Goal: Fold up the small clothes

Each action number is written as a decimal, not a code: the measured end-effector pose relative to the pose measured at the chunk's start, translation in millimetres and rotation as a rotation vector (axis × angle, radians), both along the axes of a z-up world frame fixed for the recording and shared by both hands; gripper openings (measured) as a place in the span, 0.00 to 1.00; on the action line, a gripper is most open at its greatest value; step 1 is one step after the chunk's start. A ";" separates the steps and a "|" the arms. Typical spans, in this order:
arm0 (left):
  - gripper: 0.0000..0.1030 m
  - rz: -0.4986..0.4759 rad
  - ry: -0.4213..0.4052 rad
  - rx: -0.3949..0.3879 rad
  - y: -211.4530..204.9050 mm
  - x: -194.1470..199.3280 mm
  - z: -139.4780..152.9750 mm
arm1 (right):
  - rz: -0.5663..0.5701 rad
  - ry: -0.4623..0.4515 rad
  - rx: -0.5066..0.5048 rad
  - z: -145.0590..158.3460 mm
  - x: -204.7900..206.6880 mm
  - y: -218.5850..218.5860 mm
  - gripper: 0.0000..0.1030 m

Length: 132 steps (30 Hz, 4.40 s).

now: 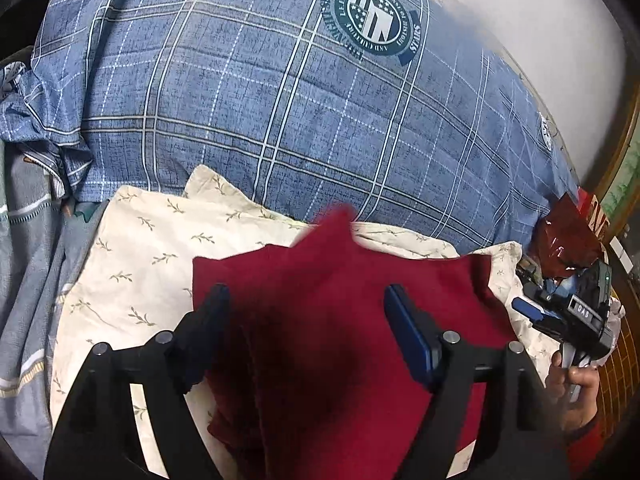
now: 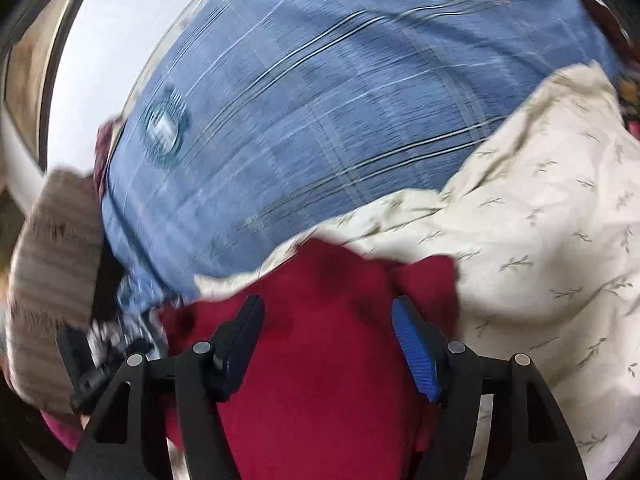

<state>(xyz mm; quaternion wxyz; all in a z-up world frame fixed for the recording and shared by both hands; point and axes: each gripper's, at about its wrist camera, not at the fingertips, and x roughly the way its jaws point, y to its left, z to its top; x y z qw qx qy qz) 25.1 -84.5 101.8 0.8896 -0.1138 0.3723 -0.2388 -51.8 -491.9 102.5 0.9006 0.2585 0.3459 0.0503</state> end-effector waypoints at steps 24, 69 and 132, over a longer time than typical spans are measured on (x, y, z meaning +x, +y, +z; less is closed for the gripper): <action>0.79 0.067 0.140 0.237 13.0 -26.9 -20.0 | 0.337 0.129 -0.229 -20.4 95.7 192.6 0.64; 0.82 0.083 0.203 0.169 16.6 -27.7 -59.5 | 0.361 0.248 -0.335 -43.3 131.1 296.4 0.75; 0.89 0.094 0.254 0.120 27.7 -19.3 -69.8 | 0.455 0.183 -0.337 -23.4 113.7 305.0 0.55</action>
